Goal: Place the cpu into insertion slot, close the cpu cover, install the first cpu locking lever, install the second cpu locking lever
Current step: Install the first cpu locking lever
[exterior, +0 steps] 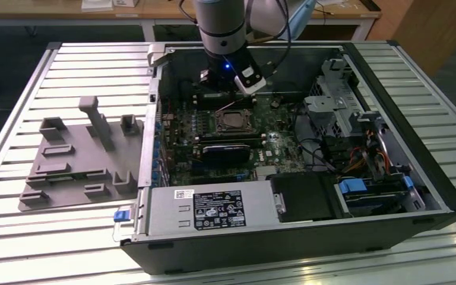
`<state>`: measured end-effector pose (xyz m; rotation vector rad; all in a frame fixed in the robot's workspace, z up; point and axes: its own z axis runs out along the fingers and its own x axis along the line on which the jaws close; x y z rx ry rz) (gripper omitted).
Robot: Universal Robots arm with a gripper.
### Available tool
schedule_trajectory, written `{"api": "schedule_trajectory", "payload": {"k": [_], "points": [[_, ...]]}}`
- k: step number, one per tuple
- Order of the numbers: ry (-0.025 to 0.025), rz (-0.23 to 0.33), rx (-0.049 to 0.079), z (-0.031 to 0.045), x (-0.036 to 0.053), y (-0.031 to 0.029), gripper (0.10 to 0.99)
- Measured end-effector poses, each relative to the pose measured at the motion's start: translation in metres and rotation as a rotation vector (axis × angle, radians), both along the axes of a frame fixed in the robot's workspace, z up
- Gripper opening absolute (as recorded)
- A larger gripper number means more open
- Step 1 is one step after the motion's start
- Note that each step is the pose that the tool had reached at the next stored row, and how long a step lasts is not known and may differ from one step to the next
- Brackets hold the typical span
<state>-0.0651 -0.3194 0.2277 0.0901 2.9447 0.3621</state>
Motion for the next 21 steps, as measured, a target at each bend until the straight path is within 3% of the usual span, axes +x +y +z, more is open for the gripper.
{"api": "schedule_trajectory", "payload": {"k": [10,21], "points": [[-0.0196,-0.001,-0.004,-0.0083,0.0000,0.0000,0.102],[-0.0199,-0.070,-0.007,-0.0110,0.0005,0.0020,0.102]]}}
